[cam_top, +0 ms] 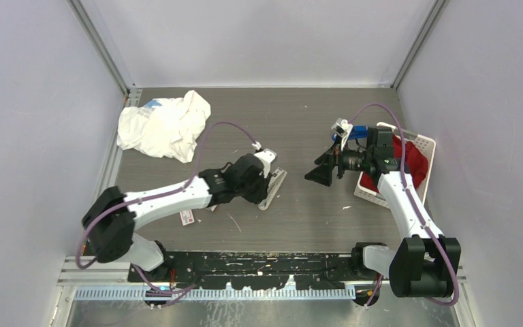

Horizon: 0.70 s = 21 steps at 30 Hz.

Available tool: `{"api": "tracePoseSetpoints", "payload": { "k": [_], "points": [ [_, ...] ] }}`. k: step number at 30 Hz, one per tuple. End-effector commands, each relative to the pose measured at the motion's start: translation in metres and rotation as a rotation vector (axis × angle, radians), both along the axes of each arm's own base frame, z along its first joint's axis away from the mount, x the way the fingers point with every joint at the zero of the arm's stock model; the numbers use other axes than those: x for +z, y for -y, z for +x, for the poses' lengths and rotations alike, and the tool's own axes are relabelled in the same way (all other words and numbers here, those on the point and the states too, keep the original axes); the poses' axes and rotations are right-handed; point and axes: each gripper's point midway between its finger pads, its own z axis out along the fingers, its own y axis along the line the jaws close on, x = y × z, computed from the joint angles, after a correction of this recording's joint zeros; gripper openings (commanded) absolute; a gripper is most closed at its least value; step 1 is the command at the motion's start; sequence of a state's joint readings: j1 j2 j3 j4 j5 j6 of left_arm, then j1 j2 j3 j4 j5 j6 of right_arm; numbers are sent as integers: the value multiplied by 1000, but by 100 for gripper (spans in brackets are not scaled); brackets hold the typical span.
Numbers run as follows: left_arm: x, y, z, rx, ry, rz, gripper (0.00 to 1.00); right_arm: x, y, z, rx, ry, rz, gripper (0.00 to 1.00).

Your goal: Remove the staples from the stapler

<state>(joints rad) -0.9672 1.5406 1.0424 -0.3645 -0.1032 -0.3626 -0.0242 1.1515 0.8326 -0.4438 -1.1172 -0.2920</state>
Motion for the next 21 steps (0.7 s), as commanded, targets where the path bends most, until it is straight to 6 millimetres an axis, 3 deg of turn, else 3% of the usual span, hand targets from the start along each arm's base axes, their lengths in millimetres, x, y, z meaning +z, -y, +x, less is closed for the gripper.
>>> {"api": "tracePoseSetpoints", "payload": {
  "k": [1,8,15,21],
  "points": [
    [77,26,5,-11,168,-352,0,17,-3,-3,27,61,43,100],
    [118,16,-6,-37,269,-550,0,24,-12,-17,98,59,127,100],
    [119,16,-1,-63,271,-569,0,27,-18,-24,122,145,163,100],
    [130,15,7,-71,257,-677,0,18,-30,-29,154,185,164,100]
  ]
}}
